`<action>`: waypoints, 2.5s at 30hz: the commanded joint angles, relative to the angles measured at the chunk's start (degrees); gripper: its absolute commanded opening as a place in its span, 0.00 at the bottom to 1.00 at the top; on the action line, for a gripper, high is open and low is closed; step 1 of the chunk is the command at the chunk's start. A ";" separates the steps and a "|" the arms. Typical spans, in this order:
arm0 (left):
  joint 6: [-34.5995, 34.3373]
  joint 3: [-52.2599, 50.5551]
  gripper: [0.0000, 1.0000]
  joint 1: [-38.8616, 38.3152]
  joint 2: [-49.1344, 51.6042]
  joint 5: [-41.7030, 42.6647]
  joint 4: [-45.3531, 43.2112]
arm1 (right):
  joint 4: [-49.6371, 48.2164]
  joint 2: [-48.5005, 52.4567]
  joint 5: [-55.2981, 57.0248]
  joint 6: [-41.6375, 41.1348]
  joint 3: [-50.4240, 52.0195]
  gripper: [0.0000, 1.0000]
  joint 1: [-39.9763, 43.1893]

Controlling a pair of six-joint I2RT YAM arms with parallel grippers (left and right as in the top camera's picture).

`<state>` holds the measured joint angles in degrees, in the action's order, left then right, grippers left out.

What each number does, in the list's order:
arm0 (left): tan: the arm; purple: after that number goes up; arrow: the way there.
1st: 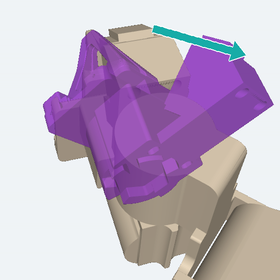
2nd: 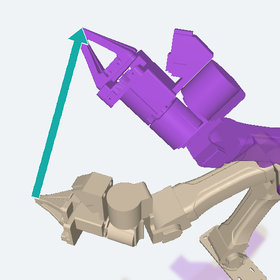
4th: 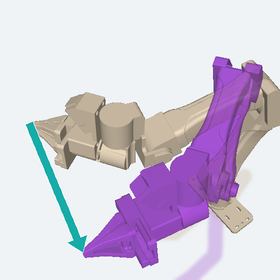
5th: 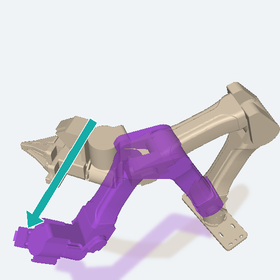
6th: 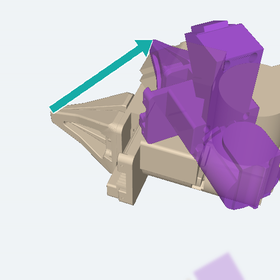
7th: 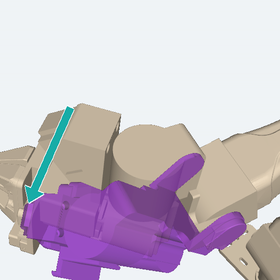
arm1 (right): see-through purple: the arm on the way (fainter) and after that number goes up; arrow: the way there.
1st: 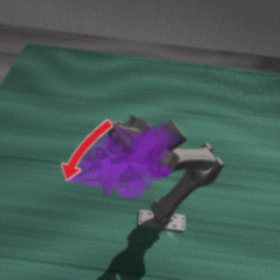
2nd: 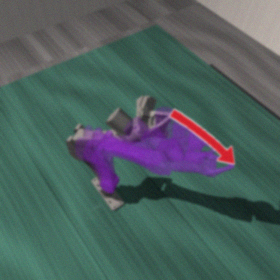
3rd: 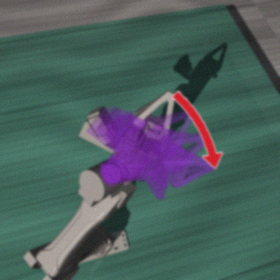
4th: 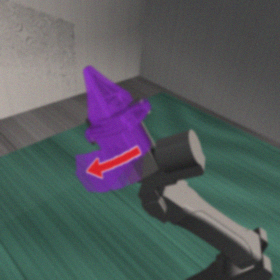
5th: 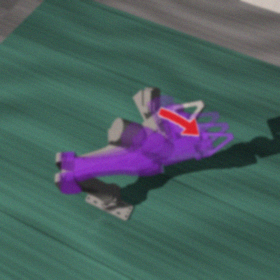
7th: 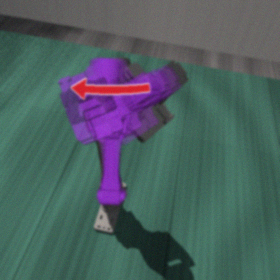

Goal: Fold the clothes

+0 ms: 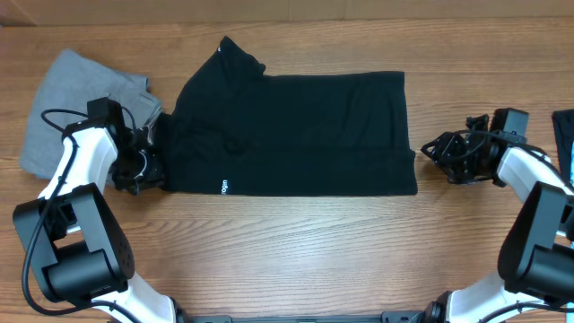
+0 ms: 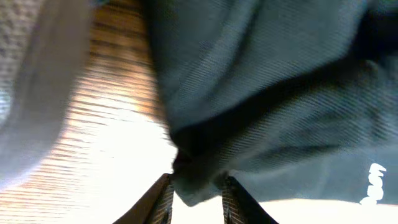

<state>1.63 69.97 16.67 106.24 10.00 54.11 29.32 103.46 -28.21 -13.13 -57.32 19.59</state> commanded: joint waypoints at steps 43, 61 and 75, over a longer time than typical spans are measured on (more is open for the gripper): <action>8.63 28.39 0.35 -8.24 -2.23 21.59 22.16 | -14.19 4.63 11.45 -0.85 -2.75 0.10 -13.94; 8.68 28.39 0.33 -8.24 -2.23 23.45 21.90 | -9.75 2.99 12.04 -4.22 -4.98 0.04 -8.31; 8.68 28.39 0.35 -8.24 -2.23 23.02 20.35 | -6.19 -0.57 4.11 -1.42 -7.23 0.09 -5.53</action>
<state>9.23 96.90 8.62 105.75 32.38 74.56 23.31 104.18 -19.73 -15.22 -63.75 15.42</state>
